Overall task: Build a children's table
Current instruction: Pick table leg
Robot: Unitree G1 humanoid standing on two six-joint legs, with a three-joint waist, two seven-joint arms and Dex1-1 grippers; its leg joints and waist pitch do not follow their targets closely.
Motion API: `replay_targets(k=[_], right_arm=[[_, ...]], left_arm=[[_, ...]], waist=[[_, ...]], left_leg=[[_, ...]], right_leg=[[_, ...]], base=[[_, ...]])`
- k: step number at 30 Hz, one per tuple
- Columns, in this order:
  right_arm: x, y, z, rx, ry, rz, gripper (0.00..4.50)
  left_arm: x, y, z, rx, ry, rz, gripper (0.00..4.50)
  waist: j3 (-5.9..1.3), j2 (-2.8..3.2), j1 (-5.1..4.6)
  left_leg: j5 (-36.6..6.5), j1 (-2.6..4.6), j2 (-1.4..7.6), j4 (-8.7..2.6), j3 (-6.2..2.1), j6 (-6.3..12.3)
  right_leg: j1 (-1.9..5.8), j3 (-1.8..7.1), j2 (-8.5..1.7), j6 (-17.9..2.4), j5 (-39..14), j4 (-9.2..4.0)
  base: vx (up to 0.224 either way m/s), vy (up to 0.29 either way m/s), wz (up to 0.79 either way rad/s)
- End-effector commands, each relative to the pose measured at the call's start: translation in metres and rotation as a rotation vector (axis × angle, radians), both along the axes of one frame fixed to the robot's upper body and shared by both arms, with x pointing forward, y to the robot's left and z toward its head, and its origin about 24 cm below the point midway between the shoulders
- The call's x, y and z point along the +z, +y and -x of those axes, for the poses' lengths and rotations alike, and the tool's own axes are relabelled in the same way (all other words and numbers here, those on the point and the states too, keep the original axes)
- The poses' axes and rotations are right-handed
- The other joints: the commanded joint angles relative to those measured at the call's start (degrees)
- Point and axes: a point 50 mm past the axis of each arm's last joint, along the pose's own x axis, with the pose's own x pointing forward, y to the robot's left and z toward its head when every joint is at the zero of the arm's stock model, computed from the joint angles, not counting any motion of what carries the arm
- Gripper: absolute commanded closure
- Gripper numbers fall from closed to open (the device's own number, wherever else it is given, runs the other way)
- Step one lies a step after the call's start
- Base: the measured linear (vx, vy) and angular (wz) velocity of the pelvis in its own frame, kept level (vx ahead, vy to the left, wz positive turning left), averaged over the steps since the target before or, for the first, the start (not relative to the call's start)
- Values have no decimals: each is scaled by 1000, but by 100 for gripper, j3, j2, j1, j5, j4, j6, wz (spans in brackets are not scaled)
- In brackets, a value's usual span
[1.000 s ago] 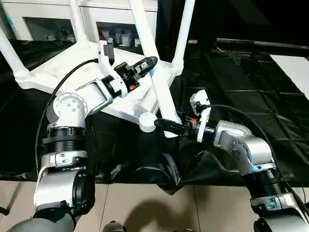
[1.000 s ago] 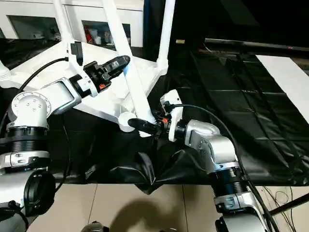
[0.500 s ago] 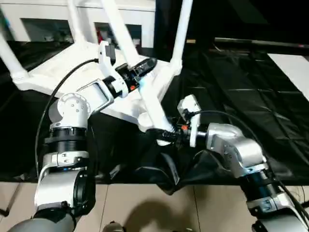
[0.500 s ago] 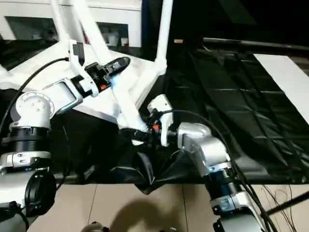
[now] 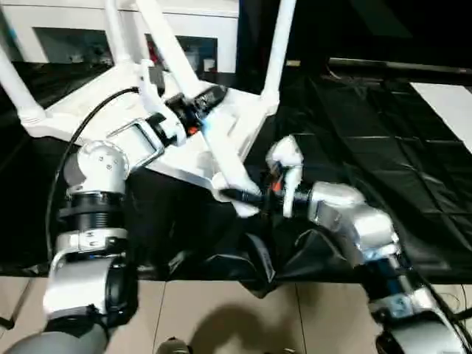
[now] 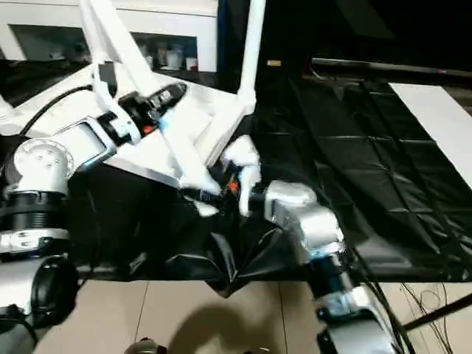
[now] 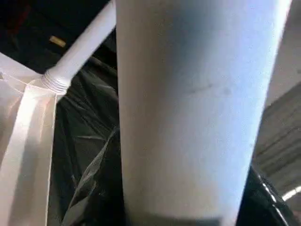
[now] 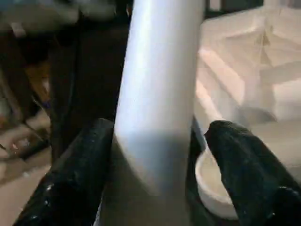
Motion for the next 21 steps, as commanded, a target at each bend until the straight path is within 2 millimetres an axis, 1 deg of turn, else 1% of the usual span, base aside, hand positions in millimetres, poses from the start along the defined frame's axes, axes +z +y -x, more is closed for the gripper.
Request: replay_targets(k=[1,2,3,4,5,6,8,9,12,13,14,15,16,17,19,20,21], right_arm=[[16,-15,-5,0,22,-60,73],[24,-20,-5,48,50,-113,73],[27,-22,-5,70,58,-131,73],[30,-22,-5,93,64,-143,73],[30,-22,-3,140,80,-135,73],[29,-20,-2,183,97,-121,73],[22,-16,0,224,119,-62,73],[18,-13,1,237,125,-40,73],[12,-6,2,260,139,-18,73],[10,-3,4,279,147,-25,73],[10,-3,4,279,147,-25,73],[9,2,5,302,170,-37,73],[8,3,6,305,176,-38,101],[7,3,5,298,186,-35,108],[6,4,2,269,209,-43,114],[6,4,2,269,209,-45,128],[7,5,2,269,205,-51,143]], left_arm=[[10,-6,5,-83,-59,-23,273],[12,-8,7,-126,-81,-34,273],[13,-9,8,-144,-90,-39,274],[14,-10,9,-163,-99,-47,274],[15,-13,11,-191,-116,-55,275],[17,-15,12,-215,-131,-62,275],[20,-18,13,-238,-146,-64,275],[22,-20,13,-251,-156,-60,275],[25,-24,15,-280,-183,-59,275],[26,-25,16,-292,-194,-56,275],[26,-25,16,-292,-194,-56,275],[28,-26,16,-303,-205,-51,275],[28,-27,16,-306,-207,-49,275],[28,-27,16,-310,-210,-49,275],[28,-25,16,-316,-214,-42,275],[28,-25,16,-317,-215,-42,275],[28,-23,15,-302,-210,-42,275]], waist=[[-501,65,-11],[-503,41,-6],[-505,50,3],[-502,40,6],[-500,44,10],[-507,35,7],[-507,40,5],[-502,12,-6],[-499,22,-13],[-504,46,-6],[-501,39,-11],[-502,46,0],[-500,44,-4],[-505,20,-2],[-507,36,4],[-503,39,10],[-505,7,11]], left_leg=[[-737,55,6,-347,42,116],[-701,54,17,-343,49,127],[-684,56,15,-343,43,137],[-642,32,7,-334,55,155],[-632,31,2,-334,54,148],[-571,11,-5,-329,55,167],[-579,17,-1,-324,58,154],[-591,1,-7,-326,58,126],[-606,11,-2,-325,58,88],[-599,21,3,-322,57,85],[-609,16,2,-323,58,90],[-630,29,7,-326,55,92],[-638,24,9,-330,52,87],[-617,22,9,-331,53,83],[-597,32,12,-330,54,74],[-616,32,15,-332,56,59],[-602,24,17,-336,57,53]], right_leg=[[414,321,-398,-1026,-621,-412],[411,327,-401,-1040,-559,-403],[422,324,-406,-1055,-537,-391],[426,329,-408,-1045,-500,-397],[429,327,-409,-1044,-510,-395],[446,321,-410,-1029,-488,-392],[433,314,-416,-1037,-540,-402],[446,312,-423,-1023,-614,-409],[428,314,-427,-1004,-764,-416],[420,319,-430,-1005,-761,-413],[421,318,-424,-994,-769,-420],[414,316,-423,-984,-785,-419],[415,313,-419,-986,-787,-417],[420,314,-420,-986,-753,-412],[405,317,-427,-1017,-743,-409],[403,317,-426,-1016,-755,-412],[415,317,-426,-999,-735,-406]], base=[[0,0,0],[0,0,0],[0,0,0],[0,0,0],[0,0,0],[0,0,0],[0,0,0],[0,0,0],[0,0,0],[0,0,0],[0,0,0],[0,0,0],[0,0,0],[0,0,0],[0,0,0],[0,0,0],[0,0,0]])
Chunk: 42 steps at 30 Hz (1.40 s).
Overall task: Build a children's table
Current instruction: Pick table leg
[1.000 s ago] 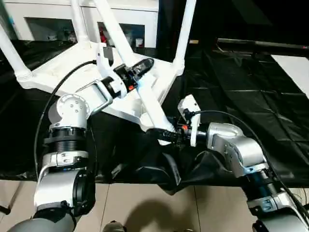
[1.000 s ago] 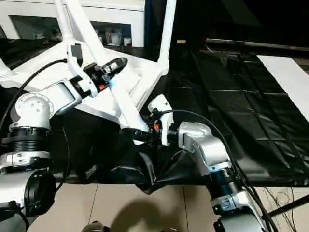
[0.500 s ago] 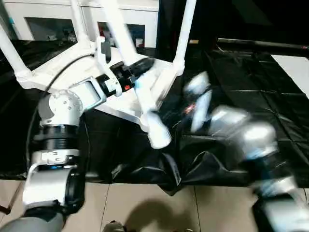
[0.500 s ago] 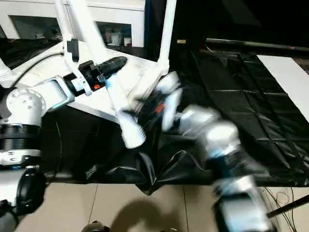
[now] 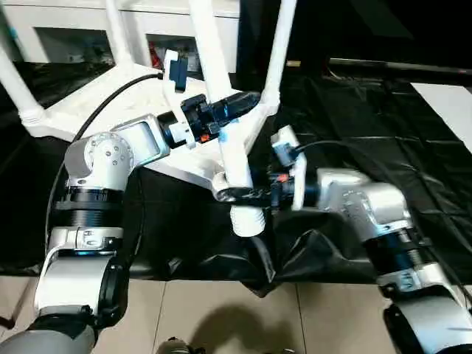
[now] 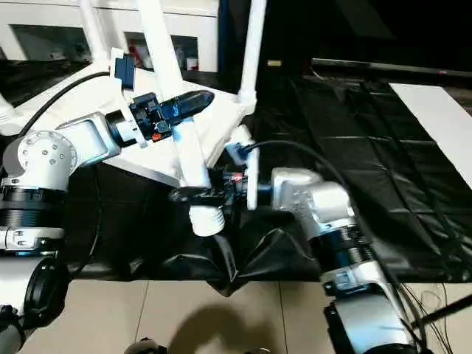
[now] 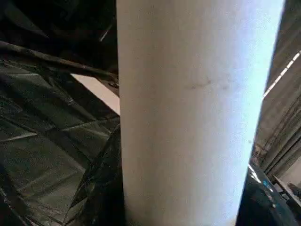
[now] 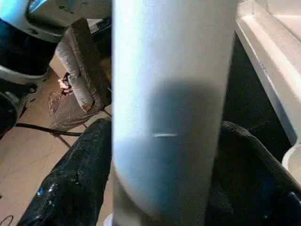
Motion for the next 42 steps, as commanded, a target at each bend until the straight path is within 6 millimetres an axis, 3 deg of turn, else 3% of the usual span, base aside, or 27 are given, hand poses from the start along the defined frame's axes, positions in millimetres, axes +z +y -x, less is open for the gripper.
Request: replay_targets(k=[1,12,13,16,19,21,26,30,34,39,42], right_arm=[[6,-1,-3,-9,-8,-6,143],[5,1,-6,-74,-45,-14,223],[5,1,-6,-74,-45,-14,240],[7,3,-11,-169,-89,-15,254],[14,4,-23,-375,-242,6,263],[18,6,-30,-518,-346,58,263],[17,15,-33,-639,-473,176,263],[15,26,-33,-709,-536,243,263],[15,31,-34,-746,-551,248,263],[17,32,-38,-814,-568,248,263],[18,32,-38,-830,-578,247,263]], left_arm=[[12,-2,0,-11,-48,-1,275],[9,2,-3,44,-19,-5,275],[9,2,-3,44,-19,-5,219],[7,6,-12,150,-2,-2,205],[0,11,-20,323,-30,-93,160],[-1,10,-19,379,-69,-117,160],[-6,1,-18,458,-48,-143,162],[-12,-5,-21,527,-43,-201,162],[-14,-5,-25,581,-21,-178,197],[-12,3,-30,690,21,-143,241],[-11,3,-31,698,22,-135,262]], waist=[[-504,12,1],[-503,63,-1],[-506,63,2],[-504,70,3],[-509,80,-9],[-516,101,-20],[-520,108,-34],[-498,107,-69],[-496,112,-87],[-510,163,-111],[-514,154,-126]], left_leg=[[-602,24,17,-336,55,53],[-625,25,12,-338,45,9],[-632,27,14,-339,45,3],[-657,33,6,-336,46,-38],[-630,31,17,-347,34,-122],[-607,33,13,-348,32,-154],[-533,34,10,-343,35,-183],[-744,42,-10,-354,43,-156],[-810,39,-12,-355,39,-148],[-843,42,-21,-346,29,-149],[-803,38,-16,-346,24,-116]], right_leg=[[414,317,-425,-999,-734,-409],[407,314,-423,-945,-742,-406],[409,315,-424,-949,-740,-407],[399,315,-419,-938,-751,-417],[396,315,-435,-900,-725,-404],[399,321,-437,-874,-687,-398],[413,328,-418,-961,-315,-346],[405,332,-406,-849,-613,-402],[403,336,-403,-785,-689,-414],[409,330,-390,-853,-469,-393],[415,331,-387,-888,-308,-378]], base=[[0,0,0],[0,0,0],[0,0,0],[0,0,0],[0,0,0],[0,0,0],[0,0,0],[0,0,0],[0,0,0],[0,0,0],[0,0,0]])
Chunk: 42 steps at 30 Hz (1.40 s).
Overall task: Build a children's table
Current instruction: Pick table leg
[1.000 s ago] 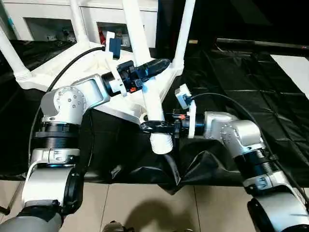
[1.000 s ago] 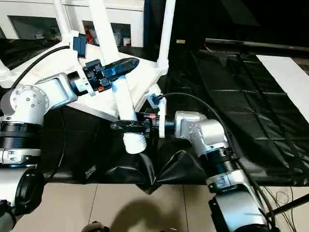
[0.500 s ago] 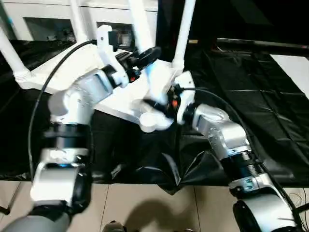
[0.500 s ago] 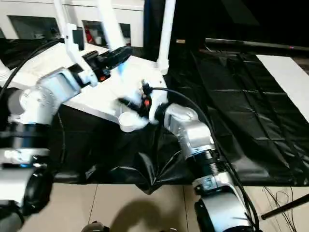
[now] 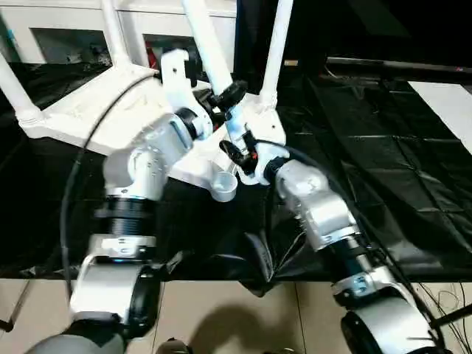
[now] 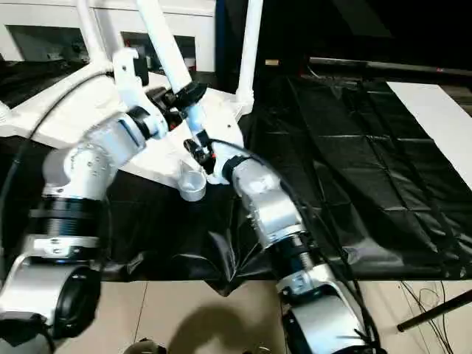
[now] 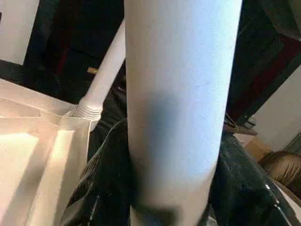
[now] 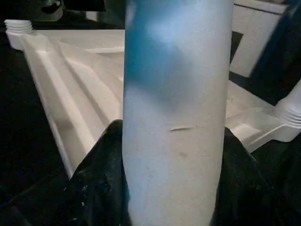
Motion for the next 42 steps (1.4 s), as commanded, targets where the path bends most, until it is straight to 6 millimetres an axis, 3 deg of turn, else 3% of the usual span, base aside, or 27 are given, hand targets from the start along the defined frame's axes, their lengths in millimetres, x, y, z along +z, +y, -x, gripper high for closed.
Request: replay_targets(k=[1,4,7,10,11,15,25,27,36,39,41,42], right_arm=[[17,-5,-4,-33,-91,-23,263],[19,-6,-6,-49,-122,-32,263],[19,-6,-5,-18,-99,-92,190],[21,-8,-4,40,-42,-176,183],[21,-9,-4,62,-23,-185,160],[17,-28,-1,285,151,-144,149],[13,-45,13,570,311,-154,149],[13,-44,14,586,337,-157,182],[10,-41,19,635,386,-150,257],[12,-41,21,644,380,-140,262],[13,-42,21,639,374,-140,263],[14,-43,20,627,368,-135,263]], left_arm=[[2,20,-6,122,10,5,262],[1,17,-4,106,-4,13,264],[1,16,-2,73,-15,8,265],[3,13,2,-16,-38,-23,265],[3,12,4,-54,-45,-38,265],[6,14,18,-324,-60,-150,265],[20,17,29,-533,-78,-124,266],[19,17,30,-559,-72,-133,266],[18,17,30,-584,-68,-113,266],[19,17,30,-586,-73,-100,266],[19,17,29,-569,-81,-102,266],[18,18,26,-535,-74,-107,266]], waist=[[-520,135,-5],[-518,122,-9],[-510,116,-19],[-506,107,-26],[-510,88,-28],[-503,91,-3],[-504,47,39],[-502,40,26],[-509,39,53],[-509,37,62],[-512,95,69],[-512,77,64]], left_leg=[[-811,34,-17,-345,25,-104],[-808,29,-20,-341,31,-83],[-884,38,-19,-339,39,-38],[-917,44,-12,-352,34,40],[-870,48,0,-352,36,43],[-764,50,9,-344,45,135],[-657,14,-2,-329,53,113],[-682,26,-2,-331,54,91],[-588,26,5,-328,58,56],[-593,23,3,-326,58,41],[-618,25,2,-325,50,25],[-638,26,0,-324,52,16]], right_leg=[[421,324,-386,-907,-297,-374],[422,329,-399,-936,-299,-376],[415,333,-395,-924,-419,-389],[417,329,-386,-908,-470,-394],[409,331,-393,-937,-428,-392],[413,338,-392,-1107,-285,-358],[438,331,-419,-1126,-486,-371],[428,328,-414,-1090,-640,-390],[416,327,-413,-1038,-633,-384],[421,329,-413,-1005,-666,-389],[416,327,-414,-999,-676,-391],[418,324,-403,-1000,-653,-394]], base=[[0,0,0],[0,0,0],[0,0,0],[0,0,0],[0,0,0],[0,0,0],[0,0,0],[0,0,0],[0,0,0],[0,0,0],[0,0,0],[0,0,0]])
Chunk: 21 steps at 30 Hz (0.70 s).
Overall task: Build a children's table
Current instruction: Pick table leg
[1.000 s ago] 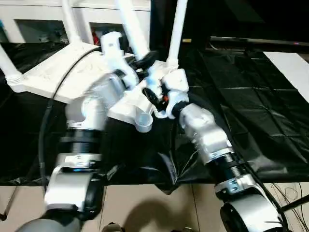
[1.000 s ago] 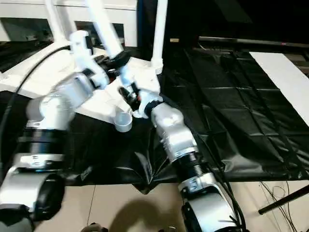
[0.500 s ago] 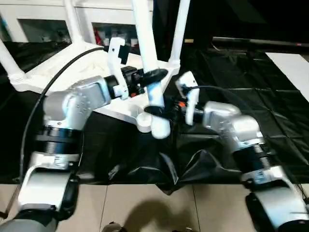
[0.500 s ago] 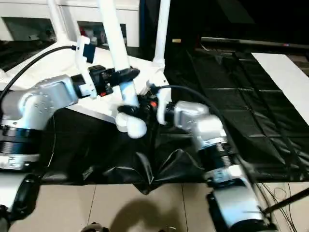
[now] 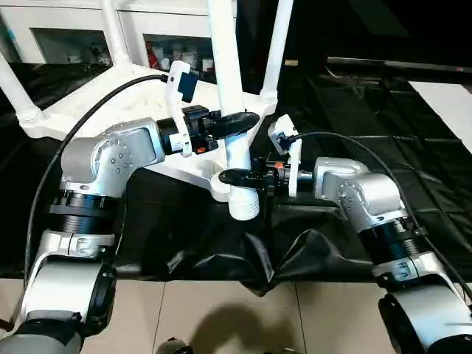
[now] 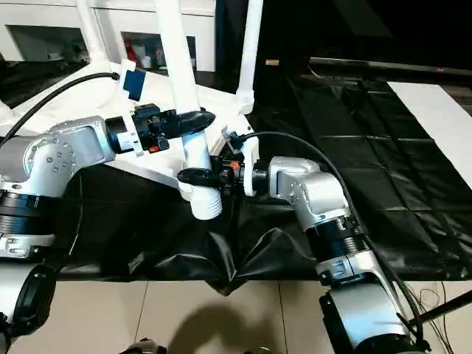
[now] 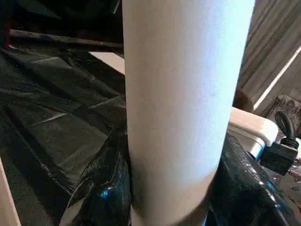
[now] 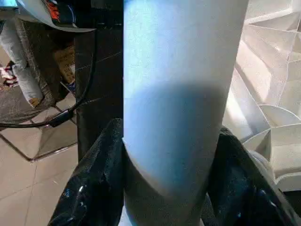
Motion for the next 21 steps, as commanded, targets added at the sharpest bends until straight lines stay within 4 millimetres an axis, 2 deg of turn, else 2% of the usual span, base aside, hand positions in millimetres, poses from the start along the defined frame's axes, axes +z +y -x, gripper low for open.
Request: replay_targets(k=[1,2,3,6,7,8,11,14,15,21], right_arm=[[1,-3,0,-20,-20,28,263],[1,-3,-1,-50,-39,39,264],[1,-2,-2,-69,-49,42,264],[-1,5,-3,-117,-64,48,264],[-1,5,-3,-117,-64,48,264],[-6,15,-5,-177,-69,60,264],[-10,22,-9,-252,-86,89,264],[-11,29,-13,-311,-85,98,264],[-10,30,-13,-325,-79,93,264],[-5,34,-17,-377,-109,97,264]], left_arm=[[13,1,-8,71,-38,11,266],[11,3,-14,162,-33,-10,210],[10,4,-17,212,-39,-27,196],[10,2,-20,342,-88,-58,189],[10,2,-20,342,-88,-58,160],[10,-1,-22,520,-136,-107,152],[10,-7,-19,561,-124,-79,151],[4,-12,-18,599,-93,-80,151],[3,-11,-19,624,-87,-84,180],[0,-12,-21,700,-35,-27,213]], waist=[[-514,108,18],[-511,114,15],[-516,92,42],[-518,94,45],[-518,109,46],[-531,118,27],[-536,85,14],[-527,81,14],[-523,85,0],[-517,74,4]], left_leg=[[-639,24,0,-325,43,-2],[-648,23,-2,-323,48,-2],[-670,32,-6,-319,48,-19],[-698,24,2,-327,32,-62],[-695,19,3,-328,26,-72],[-653,8,41,-334,11,-97],[-604,2,10,-322,23,-64],[-587,13,6,-323,32,-44],[-652,32,13,-327,34,-51],[-692,26,8,-330,36,-41]], right_leg=[[421,320,-405,-1009,-621,-389],[417,322,-401,-1009,-608,-403],[419,320,-399,-996,-626,-413],[425,313,-406,-935,-657,-408],[432,312,-410,-934,-637,-401],[443,319,-414,-935,-476,-381],[444,312,-417,-963,-401,-373],[419,315,-410,-1008,-451,-380],[402,316,-403,-988,-520,-390],[408,324,-409,-894,-602,-414]], base=[[0,0,0],[0,0,0],[0,0,0],[0,0,0],[0,0,0],[0,0,0],[0,0,0],[0,0,0],[0,0,0],[0,0,0]])
